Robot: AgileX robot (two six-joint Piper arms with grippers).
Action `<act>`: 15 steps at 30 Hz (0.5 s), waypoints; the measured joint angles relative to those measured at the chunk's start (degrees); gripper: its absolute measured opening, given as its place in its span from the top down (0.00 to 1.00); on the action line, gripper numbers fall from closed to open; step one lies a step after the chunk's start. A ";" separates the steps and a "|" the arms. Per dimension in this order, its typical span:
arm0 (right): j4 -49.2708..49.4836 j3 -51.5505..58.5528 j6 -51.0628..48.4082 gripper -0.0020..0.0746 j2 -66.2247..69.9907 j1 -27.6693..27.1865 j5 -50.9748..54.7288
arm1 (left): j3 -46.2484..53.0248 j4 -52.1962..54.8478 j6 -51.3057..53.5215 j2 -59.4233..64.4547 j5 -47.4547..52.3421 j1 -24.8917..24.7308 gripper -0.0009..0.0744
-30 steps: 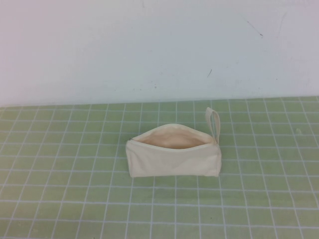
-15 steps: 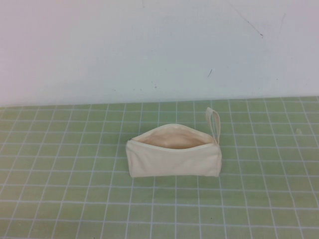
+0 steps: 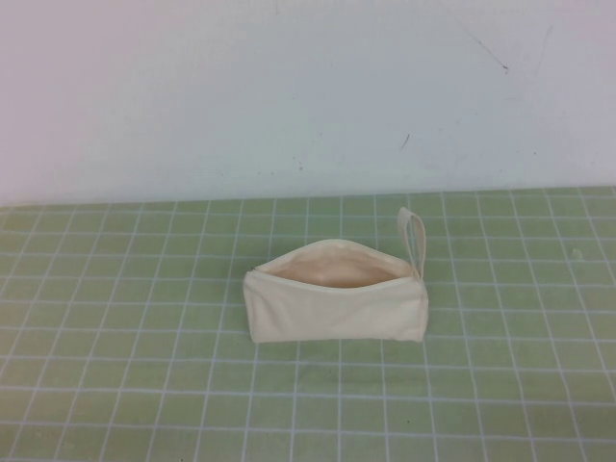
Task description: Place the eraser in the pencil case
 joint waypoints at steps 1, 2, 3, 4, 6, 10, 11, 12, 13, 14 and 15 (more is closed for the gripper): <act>0.03 0.00 0.17 0.97 0.00 0.00 1.46 | 0.00 0.00 0.00 0.00 0.00 0.00 0.99; 0.13 0.00 0.31 0.97 0.00 0.00 2.99 | 0.00 0.00 0.00 0.00 0.00 0.00 0.99; 0.13 0.00 0.31 0.97 0.00 0.00 4.34 | 0.00 0.00 0.00 0.00 0.00 0.00 0.99; 0.13 0.00 0.39 0.97 0.00 0.00 5.60 | 0.00 0.00 0.00 0.00 0.00 0.00 0.99; 0.43 0.00 0.68 0.97 0.00 0.00 8.14 | 0.00 0.00 0.00 0.00 0.00 0.00 0.99; 3.09 -0.10 0.96 0.97 0.00 0.00 11.61 | 0.00 0.00 0.00 0.00 0.00 0.00 0.99; 3.49 -0.10 1.43 0.97 0.00 0.00 11.81 | 0.00 0.00 0.00 0.00 0.00 0.00 0.99; 3.66 -0.10 2.25 0.98 0.00 0.00 11.92 | 0.00 0.00 0.00 0.00 0.00 0.00 0.99; 4.05 -0.20 3.38 0.97 0.00 0.00 12.01 | 0.00 0.00 0.00 0.00 0.00 0.00 0.99; 4.05 -0.20 4.36 0.97 0.00 0.00 12.06 | 0.00 0.00 0.00 0.00 0.00 0.00 0.99; 4.05 -0.20 5.09 0.97 0.00 0.00 12.18 | 0.00 0.00 0.00 0.00 0.00 0.00 0.99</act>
